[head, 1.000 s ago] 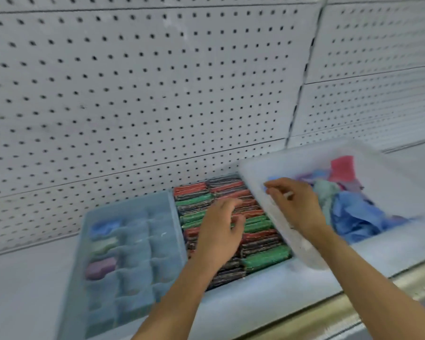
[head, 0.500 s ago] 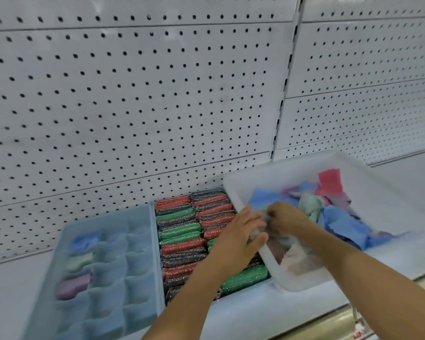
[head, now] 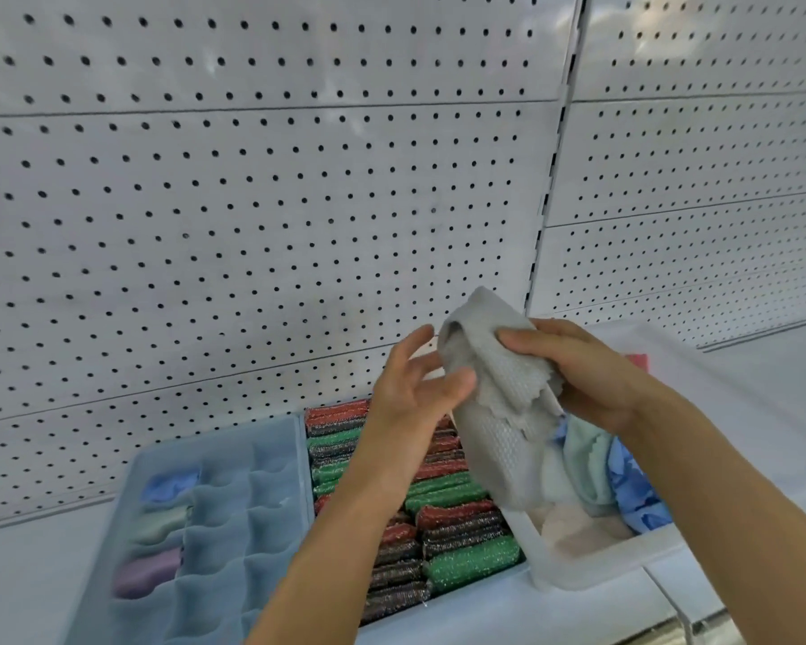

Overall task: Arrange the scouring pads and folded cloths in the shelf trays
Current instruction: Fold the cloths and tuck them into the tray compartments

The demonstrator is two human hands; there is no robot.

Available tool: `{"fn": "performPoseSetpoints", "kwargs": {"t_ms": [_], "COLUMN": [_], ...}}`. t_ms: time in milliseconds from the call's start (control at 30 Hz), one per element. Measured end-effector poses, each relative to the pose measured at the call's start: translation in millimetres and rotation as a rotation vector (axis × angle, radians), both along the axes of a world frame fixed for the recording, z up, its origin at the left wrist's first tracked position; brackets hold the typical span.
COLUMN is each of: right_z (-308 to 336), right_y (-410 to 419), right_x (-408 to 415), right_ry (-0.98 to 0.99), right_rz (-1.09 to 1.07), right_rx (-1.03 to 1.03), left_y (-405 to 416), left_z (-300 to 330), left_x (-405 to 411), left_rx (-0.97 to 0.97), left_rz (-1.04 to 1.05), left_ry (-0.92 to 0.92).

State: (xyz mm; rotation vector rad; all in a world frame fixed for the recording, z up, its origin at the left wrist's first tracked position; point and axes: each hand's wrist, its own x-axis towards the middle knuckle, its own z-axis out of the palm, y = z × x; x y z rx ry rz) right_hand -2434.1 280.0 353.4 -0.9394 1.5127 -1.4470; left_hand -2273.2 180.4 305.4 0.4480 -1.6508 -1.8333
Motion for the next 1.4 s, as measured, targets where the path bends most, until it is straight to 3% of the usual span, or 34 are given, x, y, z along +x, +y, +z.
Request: {"fn": "performPoseSetpoints", "kwargs": {"t_ms": [67,200,267,333,467,567,633,767,867,1033,1200,1300,1400], "right_z": [-1,-7,-10,-13,-23,-25,-27,-25,-11,5,12,12,12], "right_y": [-5,-18,-27,-35,-44,-49,-59,-65,-75,-88,-97,-100,-100], "right_x": [12,41,56,67,85,103,110,133,150,169,184,186,188], "right_ry": [-0.036,-0.092,-0.186,-0.246,0.07,0.228,0.265,0.2,0.153,0.031,-0.023,-0.182,-0.235], "right_rz": [0.022,0.071,0.061,0.016,0.012,0.026,0.07,0.157,0.009,-0.032,-0.03,-0.102,-0.11], "right_rx": [-0.005,0.004,0.005,0.052,0.144,0.183,0.098,-0.154,-0.308,-0.43,-0.417,-0.346,-0.3], "left_y": [-6,-22,-29,-32,-44,-55,-60,-68,-73,-71,-57,-47,-43], "left_z": [7,21,28,36,46,49,50,49,49,40,30,30,37], "left_x": [12,33,42,53,72,88,97,115,127,139,152,162,164], "left_rx": [-0.096,-0.679,-0.765,-0.637,-0.311,-0.188,-0.146,-0.122,-0.08,-0.258,0.267,-0.058,-0.055], "left_rz": [0.052,0.214,0.255,0.315,0.473,0.497,0.495,0.505,0.531,0.691,0.227,0.176,0.39], "left_ry": [0.014,-0.044,-0.054,-0.041,-0.058,-0.036,-0.018,-0.022,-0.033,-0.174,0.042,-0.07,-0.021]}}
